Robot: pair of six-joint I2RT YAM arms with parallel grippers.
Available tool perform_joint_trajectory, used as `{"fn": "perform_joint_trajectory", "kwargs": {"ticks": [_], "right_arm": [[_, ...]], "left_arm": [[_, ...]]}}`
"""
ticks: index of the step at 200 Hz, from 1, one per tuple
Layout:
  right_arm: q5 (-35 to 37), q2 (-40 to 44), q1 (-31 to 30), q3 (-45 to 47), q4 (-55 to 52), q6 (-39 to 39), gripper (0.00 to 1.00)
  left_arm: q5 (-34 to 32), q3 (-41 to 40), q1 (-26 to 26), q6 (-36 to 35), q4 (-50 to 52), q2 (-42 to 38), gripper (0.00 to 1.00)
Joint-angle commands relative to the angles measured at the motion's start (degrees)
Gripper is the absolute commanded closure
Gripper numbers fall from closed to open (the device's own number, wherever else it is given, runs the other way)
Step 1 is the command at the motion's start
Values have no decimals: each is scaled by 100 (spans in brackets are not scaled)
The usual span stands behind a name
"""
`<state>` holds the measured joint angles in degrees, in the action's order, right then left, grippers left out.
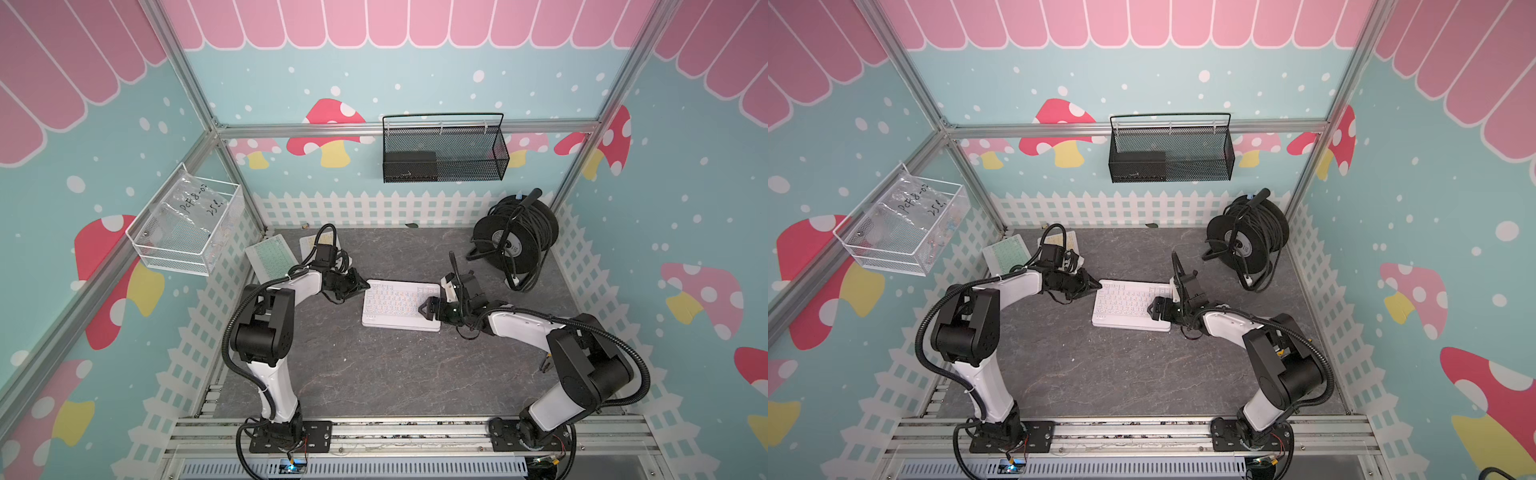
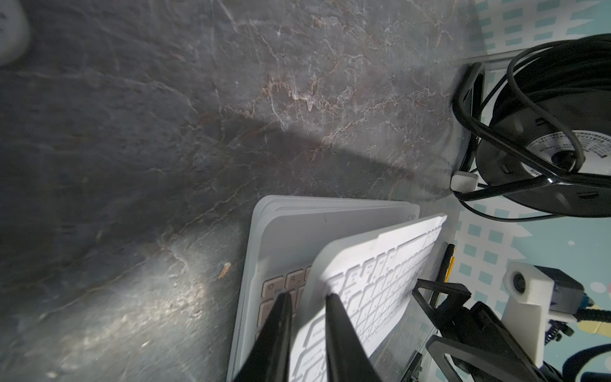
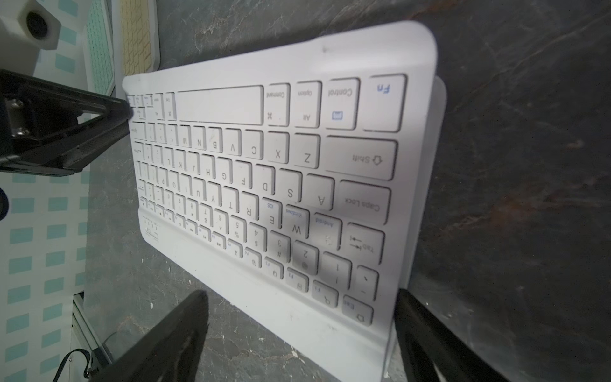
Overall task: Stack the numeric keypads
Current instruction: Place the numeric keypad at the numeric keypad.
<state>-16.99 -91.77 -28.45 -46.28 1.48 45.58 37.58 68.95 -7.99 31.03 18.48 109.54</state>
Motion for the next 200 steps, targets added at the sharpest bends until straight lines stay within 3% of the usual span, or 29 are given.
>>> {"fn": "perform_joint_trajectory", "kwargs": {"ticks": [1,62,108,200], "right_arm": [[-41,-76,-95,-224,151,72,11],[84,-103,-97,-250,154,158,11],[194,-96,-97,-155,144,238,11],[345,-115,-104,-188,-6,209,11]], "left_arm": [[95,49,-44,-114,86,112,75],[91,100,-46,-69,60,234,67],[-36,122,-45,-36,60,234,52],[-150,79,-74,144,-43,139,48]]}}
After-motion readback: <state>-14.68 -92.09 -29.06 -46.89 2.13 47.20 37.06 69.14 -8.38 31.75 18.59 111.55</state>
